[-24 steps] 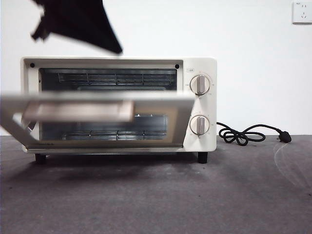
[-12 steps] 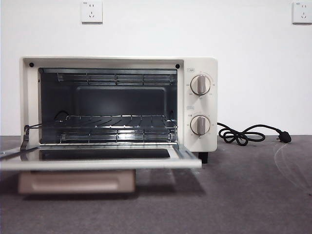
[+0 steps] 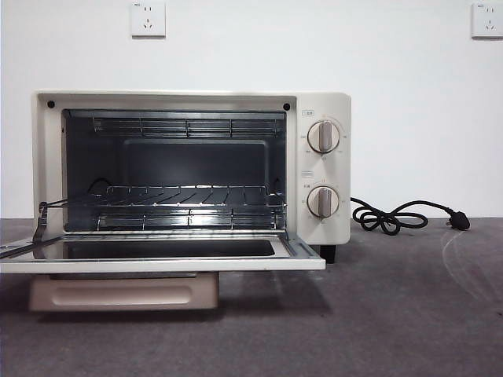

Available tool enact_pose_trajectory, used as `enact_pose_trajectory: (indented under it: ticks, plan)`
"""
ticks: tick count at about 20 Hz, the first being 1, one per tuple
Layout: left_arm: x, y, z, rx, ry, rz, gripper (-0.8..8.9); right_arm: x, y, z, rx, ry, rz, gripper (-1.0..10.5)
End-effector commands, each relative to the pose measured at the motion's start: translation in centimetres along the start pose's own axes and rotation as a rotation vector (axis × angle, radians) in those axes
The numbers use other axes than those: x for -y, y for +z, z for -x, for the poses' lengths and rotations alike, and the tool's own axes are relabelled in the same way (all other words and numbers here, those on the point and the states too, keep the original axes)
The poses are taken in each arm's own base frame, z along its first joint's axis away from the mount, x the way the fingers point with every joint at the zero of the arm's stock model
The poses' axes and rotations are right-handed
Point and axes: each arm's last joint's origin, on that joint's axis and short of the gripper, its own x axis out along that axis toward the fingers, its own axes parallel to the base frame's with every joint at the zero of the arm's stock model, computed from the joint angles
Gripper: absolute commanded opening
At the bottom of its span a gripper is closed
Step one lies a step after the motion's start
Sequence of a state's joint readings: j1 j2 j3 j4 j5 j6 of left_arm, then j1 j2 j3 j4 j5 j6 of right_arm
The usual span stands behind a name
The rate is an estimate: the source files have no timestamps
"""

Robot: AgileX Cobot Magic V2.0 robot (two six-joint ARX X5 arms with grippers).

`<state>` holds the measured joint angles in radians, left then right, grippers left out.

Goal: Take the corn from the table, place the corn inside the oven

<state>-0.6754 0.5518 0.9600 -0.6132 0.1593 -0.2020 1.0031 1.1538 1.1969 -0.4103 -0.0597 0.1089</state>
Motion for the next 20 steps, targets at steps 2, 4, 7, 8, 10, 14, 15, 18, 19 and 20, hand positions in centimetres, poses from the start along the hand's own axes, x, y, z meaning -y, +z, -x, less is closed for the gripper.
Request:
enact_pose_trajectory:
  ticks: [2,4,7,8,10,14,15,18,19,20]
  plan:
    - [0.2,-0.5,2.0,0.045,0.0,0.022,-0.05,-0.6,0.1,-2.4,0.026,0.019,0.075,-0.1]
    - [0.2,-0.7,2.9,0.062,0.023,0.022,-0.05,-0.9,-0.1,-3.7,0.037,0.01,0.107,-0.1]
    - [0.1,-1.3,4.3,0.057,0.101,0.026,-0.05,-1.5,-0.5,-5.7,0.044,-0.027,0.18,-0.1]
    - [0.1,-1.5,4.7,0.042,0.132,0.028,-0.05,-1.8,-0.7,-6.5,0.043,-0.046,0.212,-0.1]
    - [-0.1,-2.0,5.4,-0.002,0.198,0.032,-0.06,-2.1,-1.1,-7.8,0.036,-0.082,0.27,-0.1]
    - [-0.5,-2.9,6.7,-0.093,0.372,0.015,-0.06,-2.2,-2.4,-10.6,-0.004,-0.137,0.389,-0.1]
    - [-0.6,-3.1,7.0,-0.11,0.409,0.009,-0.05,-2.1,-2.8,-11.3,-0.02,-0.155,0.418,-0.1]
    - [-0.8,-3.5,7.9,-0.137,0.491,-0.003,-0.06,-1.8,-4.2,-13.4,-0.079,-0.201,0.501,-0.1]
    - [-0.8,-3.6,8.2,-0.138,0.51,-0.006,-0.06,-1.7,-4.6,-13.9,-0.099,-0.217,0.528,-0.1]
    - [-0.8,-3.7,8.5,-0.136,0.529,-0.009,-0.06,-1.5,-5.1,-14.5,-0.122,-0.234,0.563,-0.1]
